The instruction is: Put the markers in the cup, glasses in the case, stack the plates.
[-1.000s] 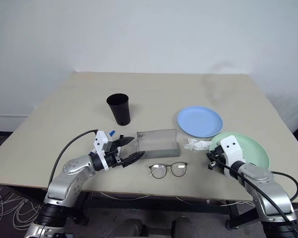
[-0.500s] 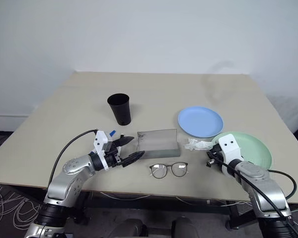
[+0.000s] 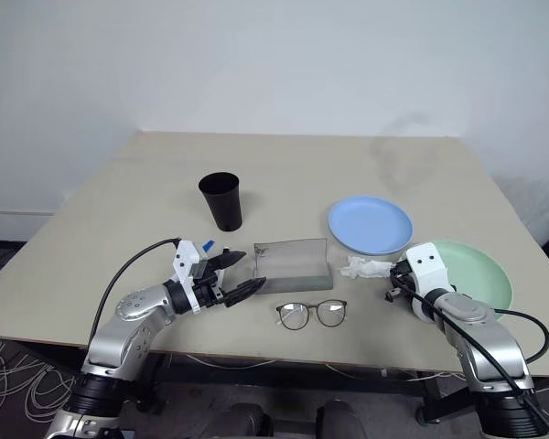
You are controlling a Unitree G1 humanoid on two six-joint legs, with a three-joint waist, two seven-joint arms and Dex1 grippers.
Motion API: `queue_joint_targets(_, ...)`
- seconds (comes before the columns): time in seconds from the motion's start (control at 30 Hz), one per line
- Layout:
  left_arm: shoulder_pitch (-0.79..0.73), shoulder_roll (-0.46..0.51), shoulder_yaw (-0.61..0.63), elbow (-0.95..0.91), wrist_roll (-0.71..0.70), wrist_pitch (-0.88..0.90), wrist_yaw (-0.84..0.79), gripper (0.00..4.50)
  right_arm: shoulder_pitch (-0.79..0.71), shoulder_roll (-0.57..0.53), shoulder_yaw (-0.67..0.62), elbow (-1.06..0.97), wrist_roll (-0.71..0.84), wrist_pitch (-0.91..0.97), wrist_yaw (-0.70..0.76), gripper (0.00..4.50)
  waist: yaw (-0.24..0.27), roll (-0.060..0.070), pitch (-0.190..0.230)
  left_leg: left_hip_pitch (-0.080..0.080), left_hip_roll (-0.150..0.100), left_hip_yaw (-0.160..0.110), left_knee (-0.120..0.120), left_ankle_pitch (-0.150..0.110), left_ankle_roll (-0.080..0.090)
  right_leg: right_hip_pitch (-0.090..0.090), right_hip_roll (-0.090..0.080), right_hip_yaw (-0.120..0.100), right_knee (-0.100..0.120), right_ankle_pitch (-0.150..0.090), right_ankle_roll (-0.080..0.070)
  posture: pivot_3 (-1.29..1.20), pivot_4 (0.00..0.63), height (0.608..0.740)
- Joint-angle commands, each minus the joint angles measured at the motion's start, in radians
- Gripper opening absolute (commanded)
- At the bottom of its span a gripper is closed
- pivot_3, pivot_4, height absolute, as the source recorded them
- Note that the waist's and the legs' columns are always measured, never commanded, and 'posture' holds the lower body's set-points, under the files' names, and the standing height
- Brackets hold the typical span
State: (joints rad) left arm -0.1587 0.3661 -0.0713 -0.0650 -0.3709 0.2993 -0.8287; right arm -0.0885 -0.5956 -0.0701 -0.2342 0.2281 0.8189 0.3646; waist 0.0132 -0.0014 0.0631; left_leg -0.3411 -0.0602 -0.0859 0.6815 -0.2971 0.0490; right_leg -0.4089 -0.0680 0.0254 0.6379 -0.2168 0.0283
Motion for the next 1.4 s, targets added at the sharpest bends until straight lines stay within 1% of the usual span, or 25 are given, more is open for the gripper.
queue_joint_targets(0.03, -0.021, 0.001, 0.011, -0.015, -0.005, -0.022, 0.000, 4.50, -0.025, -0.010, -0.041, 0.011, -0.029, -0.004, -0.027, 0.80, 0.000, 0.000, 0.000, 0.000, 0.000, 0.000, 0.000, 0.000, 0.000, 0.000, 0.000, 0.000, 0.000, 0.000, 0.000, 0.00, 0.000, 0.740)
queue_joint_targets(0.17, -0.021, 0.001, 0.012, -0.014, -0.004, -0.024, 0.001, 4.50, -0.031, -0.009, -0.045, 0.011, -0.025, -0.008, -0.022, 0.02, 0.000, 0.000, 0.000, 0.000, 0.000, 0.000, 0.000, 0.000, 0.000, 0.000, 0.000, 0.000, 0.000, 0.000, 0.000, 0.00, 0.000, 0.740)
queue_joint_targets(0.53, -0.018, 0.000, 0.009, -0.016, -0.003, -0.023, 0.002, 4.50, -0.036, -0.003, -0.056, 0.015, -0.040, -0.009, -0.022, 0.02, 0.000, 0.000, 0.000, 0.000, 0.000, 0.000, 0.000, 0.000, 0.000, 0.000, 0.000, 0.000, 0.000, 0.000, 0.000, 0.00, 0.000, 0.740)
queue_joint_targets(0.67, -0.016, 0.001, 0.009, -0.019, -0.004, -0.022, 0.002, 4.50, -0.043, 0.006, -0.082, 0.015, -0.021, -0.018, -0.016, 0.02, 0.000, 0.000, 0.000, 0.000, 0.000, 0.000, -0.001, 0.000, 0.000, -0.001, 0.000, 0.000, 0.000, 0.000, 0.000, 0.00, 0.000, 0.740)
queue_joint_targets(0.77, -0.015, 0.001, 0.009, -0.019, -0.004, -0.022, 0.002, 4.50, -0.045, 0.006, -0.104, 0.002, -0.002, -0.014, -0.003, 0.59, 0.000, 0.000, 0.000, 0.000, 0.000, 0.000, -0.001, 0.000, 0.000, -0.001, 0.000, 0.000, 0.000, 0.000, 0.000, 0.00, 0.000, 0.740)
queue_joint_targets(0.97, -0.013, -0.002, 0.005, -0.021, -0.004, -0.021, 0.003, 4.50, -0.033, -0.009, -0.091, -0.040, -0.008, -0.036, 0.033, 2.48, -0.001, 0.000, 0.000, 0.000, 0.000, 0.000, -0.001, 0.000, 0.000, -0.001, 0.000, 0.000, 0.000, 0.000, 0.000, 0.00, 0.000, 0.740)
queue_joint_targets(1.4, -0.019, -0.006, 0.003, -0.018, -0.006, -0.020, -0.001, 4.50, -0.045, 0.000, -0.070, 0.049, -0.070, 0.007, -0.014, 2.48, 0.000, 0.000, 0.000, 0.000, 0.000, 0.000, -0.001, 0.000, 0.000, -0.001, 0.000, 0.000, 0.000, 0.000, 0.000, 0.00, 0.000, 0.740)
